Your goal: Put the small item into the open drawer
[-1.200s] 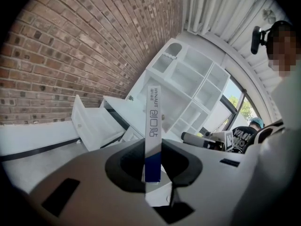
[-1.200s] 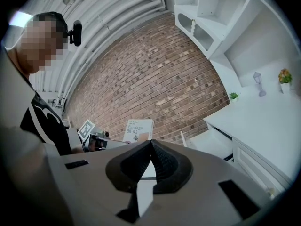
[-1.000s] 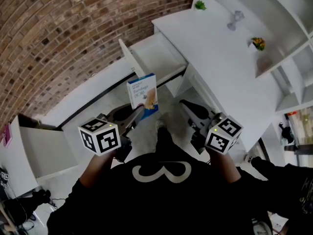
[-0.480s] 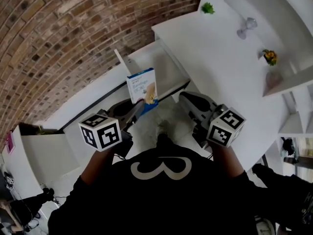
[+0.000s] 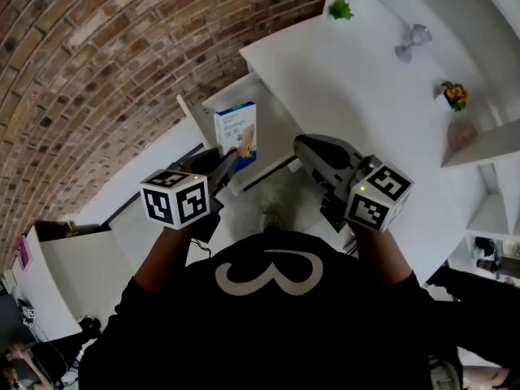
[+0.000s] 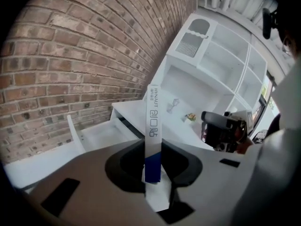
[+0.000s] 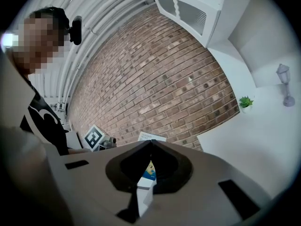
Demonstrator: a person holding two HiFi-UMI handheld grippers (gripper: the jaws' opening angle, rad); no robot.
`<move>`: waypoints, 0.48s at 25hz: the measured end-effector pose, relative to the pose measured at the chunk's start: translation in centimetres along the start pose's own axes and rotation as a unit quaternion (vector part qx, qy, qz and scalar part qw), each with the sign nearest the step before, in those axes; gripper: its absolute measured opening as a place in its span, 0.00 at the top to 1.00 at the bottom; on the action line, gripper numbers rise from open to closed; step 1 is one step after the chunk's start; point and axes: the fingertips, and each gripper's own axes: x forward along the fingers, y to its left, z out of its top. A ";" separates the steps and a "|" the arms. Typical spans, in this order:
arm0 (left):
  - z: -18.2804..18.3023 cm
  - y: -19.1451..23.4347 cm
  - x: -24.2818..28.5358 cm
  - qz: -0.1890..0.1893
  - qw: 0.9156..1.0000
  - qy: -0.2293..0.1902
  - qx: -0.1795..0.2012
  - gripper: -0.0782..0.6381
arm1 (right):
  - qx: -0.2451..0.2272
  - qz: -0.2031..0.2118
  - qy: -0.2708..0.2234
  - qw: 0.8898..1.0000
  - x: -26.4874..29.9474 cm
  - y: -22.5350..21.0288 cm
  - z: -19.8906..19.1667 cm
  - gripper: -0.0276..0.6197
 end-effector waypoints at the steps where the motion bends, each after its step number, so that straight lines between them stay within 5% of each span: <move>1: -0.1 0.4 0.7 0.005 1.000 0.011 0.013 0.78 | -0.001 -0.002 0.000 1.000 -0.1 -0.4 0.1 0.94; 7: -1.1 1.8 4.0 0.015 0.994 0.074 0.080 0.78 | -0.002 -0.008 0.000 1.000 -0.7 -2.0 0.1 0.94; 12: -0.9 2.3 6.7 0.023 0.980 0.115 0.163 0.78 | -0.003 -0.016 -0.001 1.000 -1.2 -3.1 0.1 0.94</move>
